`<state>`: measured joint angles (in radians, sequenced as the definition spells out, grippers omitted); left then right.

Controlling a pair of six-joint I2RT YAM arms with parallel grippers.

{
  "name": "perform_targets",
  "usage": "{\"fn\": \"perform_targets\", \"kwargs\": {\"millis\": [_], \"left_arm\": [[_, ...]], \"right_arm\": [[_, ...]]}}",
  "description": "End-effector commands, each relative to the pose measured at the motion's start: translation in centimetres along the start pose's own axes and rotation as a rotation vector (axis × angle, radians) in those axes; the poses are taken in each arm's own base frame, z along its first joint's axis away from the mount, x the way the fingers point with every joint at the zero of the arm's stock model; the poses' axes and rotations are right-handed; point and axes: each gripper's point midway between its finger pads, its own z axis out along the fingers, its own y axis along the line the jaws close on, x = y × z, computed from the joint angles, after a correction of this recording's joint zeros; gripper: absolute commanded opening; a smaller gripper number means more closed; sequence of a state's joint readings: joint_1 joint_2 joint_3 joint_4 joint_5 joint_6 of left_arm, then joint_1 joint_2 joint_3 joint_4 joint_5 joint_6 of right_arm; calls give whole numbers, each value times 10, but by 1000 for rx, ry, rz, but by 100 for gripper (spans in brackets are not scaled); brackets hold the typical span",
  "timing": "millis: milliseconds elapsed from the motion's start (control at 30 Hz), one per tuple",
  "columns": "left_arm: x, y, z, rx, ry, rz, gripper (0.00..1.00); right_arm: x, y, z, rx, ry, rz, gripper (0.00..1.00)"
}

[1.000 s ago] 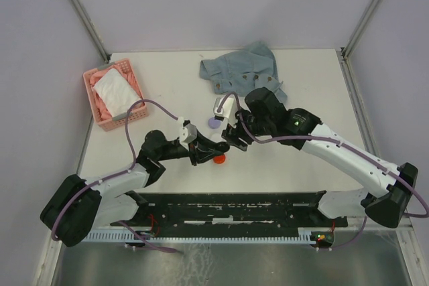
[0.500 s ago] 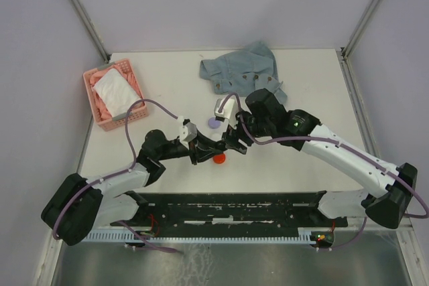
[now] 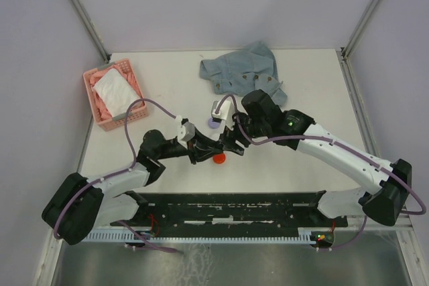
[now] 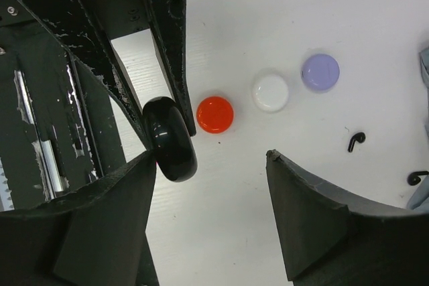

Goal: Insert the wireless bluetooth earbuds into the charging case
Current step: Open the charging case.

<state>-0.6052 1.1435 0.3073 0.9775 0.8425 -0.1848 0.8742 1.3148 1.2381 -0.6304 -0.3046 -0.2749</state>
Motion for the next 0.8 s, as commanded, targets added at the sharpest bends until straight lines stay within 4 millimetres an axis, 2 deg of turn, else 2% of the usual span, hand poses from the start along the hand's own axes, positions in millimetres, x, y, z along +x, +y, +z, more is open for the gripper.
{"fn": "perform_targets", "kwargs": {"millis": [0,167,300,700,767], "left_arm": [[-17,-8,3,65,-32,53,3],[-6,-11,3,99,23,64,3],[-5,-15,4,117,33,70,3],[-4,-14,3,109,36,76,3],[-4,-8,3,70,34,73,3]], "right_arm": [[-15,-15,-5,75,-52,-7,75],[-21,-21,-15,124,-80,-7,75],[-22,-24,-21,146,-88,-8,75],[-17,-32,-26,174,-73,8,75],[-16,-31,-24,163,-70,12,76]]}}
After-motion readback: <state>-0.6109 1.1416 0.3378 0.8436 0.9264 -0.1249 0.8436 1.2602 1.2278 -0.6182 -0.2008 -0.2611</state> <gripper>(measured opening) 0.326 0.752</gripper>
